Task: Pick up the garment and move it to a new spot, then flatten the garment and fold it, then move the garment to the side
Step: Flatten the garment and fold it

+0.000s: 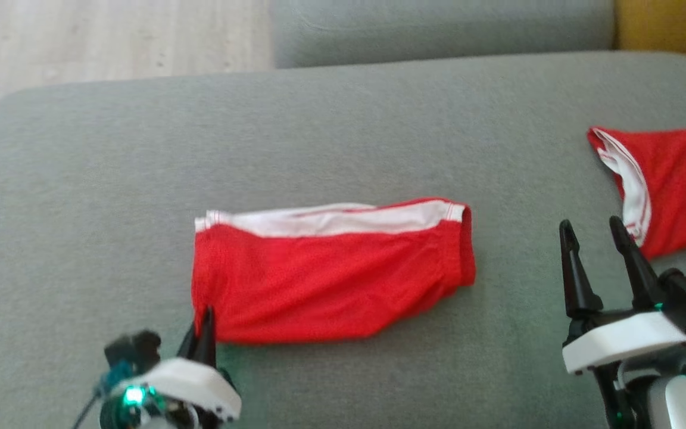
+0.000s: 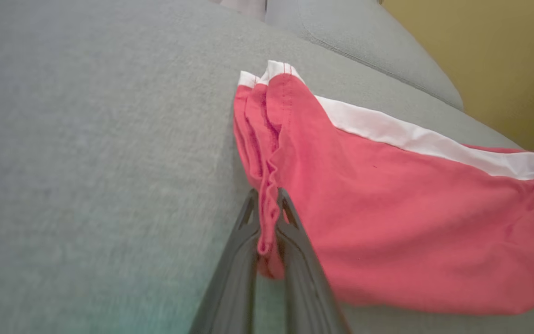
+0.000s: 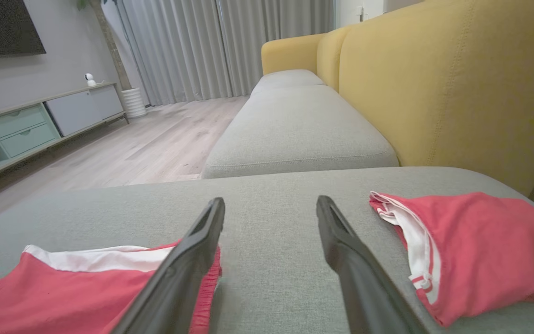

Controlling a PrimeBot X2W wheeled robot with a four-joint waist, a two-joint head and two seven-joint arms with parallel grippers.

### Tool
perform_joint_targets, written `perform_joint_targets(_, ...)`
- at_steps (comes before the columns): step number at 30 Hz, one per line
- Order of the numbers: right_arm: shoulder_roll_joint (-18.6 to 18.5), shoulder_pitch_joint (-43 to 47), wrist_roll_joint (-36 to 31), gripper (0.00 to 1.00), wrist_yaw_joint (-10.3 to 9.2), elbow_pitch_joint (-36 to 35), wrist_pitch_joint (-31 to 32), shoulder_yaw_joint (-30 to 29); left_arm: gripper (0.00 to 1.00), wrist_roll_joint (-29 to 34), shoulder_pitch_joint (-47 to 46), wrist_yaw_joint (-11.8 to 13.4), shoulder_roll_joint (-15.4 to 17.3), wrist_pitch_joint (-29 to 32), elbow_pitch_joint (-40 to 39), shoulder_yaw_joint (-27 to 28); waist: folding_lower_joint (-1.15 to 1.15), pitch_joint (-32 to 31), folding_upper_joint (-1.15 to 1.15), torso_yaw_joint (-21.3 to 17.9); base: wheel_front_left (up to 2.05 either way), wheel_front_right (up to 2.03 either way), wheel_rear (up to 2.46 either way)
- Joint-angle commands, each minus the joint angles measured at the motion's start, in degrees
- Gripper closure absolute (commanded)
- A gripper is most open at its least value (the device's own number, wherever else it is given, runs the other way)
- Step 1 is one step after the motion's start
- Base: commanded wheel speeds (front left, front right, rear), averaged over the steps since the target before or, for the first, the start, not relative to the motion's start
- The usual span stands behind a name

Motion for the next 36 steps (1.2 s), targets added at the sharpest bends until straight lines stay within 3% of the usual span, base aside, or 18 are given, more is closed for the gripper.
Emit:
perform_joint_targets(1, -0.22, -0.17, 0.04, 0.0, 0.21, -1.65, 0.18, 1.02, 1.0, -0.49, -1.06, 0.59, 0.18, -1.12, -2.51, 2.51, 0.01, -1.25, 0.0, 1.43, 0.0, 0.0, 0.0)
perform_joint_targets(5, -0.22, -0.02, -0.02, 0.0, 0.21, -1.03, 0.39, 1.11, 1.0, -0.81, 0.97, 1.69, -0.54, -2.42, -4.18, 2.65, 0.01, -1.67, 0.0, 2.23, 0.0, 0.0, 0.0)
perform_joint_targets(6, -0.22, -0.02, -0.04, 0.0, 0.21, -0.9, 0.45, 1.19, 0.96, -0.67, 1.1, 2.03, -0.67, -2.85, -4.5, 2.64, 0.01, -1.73, 0.0, 2.33, 0.0, 0.0, 0.0)
perform_joint_targets(7, -0.22, -0.03, -0.04, 0.0, 0.21, -0.77, 0.48, 1.22, 0.65, -0.52, 1.15, 2.3, -0.78, -3.28, -4.78, 2.61, 0.01, -1.79, 0.0, 2.41, 0.0, 0.0, 0.0)
perform_joint_targets(8, -0.22, -0.05, -0.04, 0.0, 0.21, -0.62, 0.48, 1.22, 0.07, -0.23, 1.12, 2.44, -0.81, -3.81, -5.08, 2.49, 0.01, -1.83, 0.0, 2.47, 0.0, 0.0, 0.0)
perform_joint_targets(9, -0.22, -0.08, -0.04, 0.0, 0.21, -0.46, 0.48, 1.19, 0.0, 0.08, 1.0, 2.6, -0.81, -4.45, -5.4, 2.47, 0.01, -1.87, 0.0, 2.52, 0.0, 0.0, 0.0)
perform_joint_targets(23, -0.22, -0.31, 0.92, 0.0, 0.21, 3.99, 3.99, 2.94, 0.0, 5.76, 2.21, 3.86, 1.3, -11.64, -14.4, 3.88, 0.01, -3.43, 0.0, 4.48, 0.0, 0.0, 0.0)
perform_joint_targets(36, -0.22, -11.36, 5.24, 0.0, 0.21, 19.85, 13.24, 5.39, 0.0, 7.75, 7.71, 4.87, -0.66, -12.01, -18.54, 1.4, 0.01, -4.27, 0.0, 10.74, 0.0, 0.0, 0.0)
